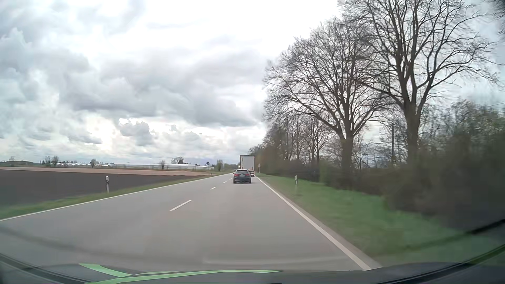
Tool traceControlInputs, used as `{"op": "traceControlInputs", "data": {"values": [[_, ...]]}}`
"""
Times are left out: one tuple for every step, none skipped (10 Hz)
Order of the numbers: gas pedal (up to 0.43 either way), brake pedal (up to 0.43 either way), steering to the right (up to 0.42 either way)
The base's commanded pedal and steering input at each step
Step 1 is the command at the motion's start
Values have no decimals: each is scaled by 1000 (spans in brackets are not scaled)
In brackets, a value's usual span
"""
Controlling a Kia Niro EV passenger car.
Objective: Follow the waypoints while adhering to traffic rules and regulations
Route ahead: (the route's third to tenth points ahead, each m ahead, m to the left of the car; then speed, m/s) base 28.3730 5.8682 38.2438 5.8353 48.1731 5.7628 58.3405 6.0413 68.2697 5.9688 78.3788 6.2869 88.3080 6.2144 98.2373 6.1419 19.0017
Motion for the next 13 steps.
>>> {"op": "traceControlInputs", "data": {"values": [[138, 0, 1], [138, 0, 1], [138, 0, 1], [138, 0, 1], [138, 0, 1], [138, 0, 1], [138, 0, 1], [138, 0, 1], [150, 0, 1], [150, 0, 1], [150, 0, 1], [150, 0, 1], [150, 0, 1]]}}
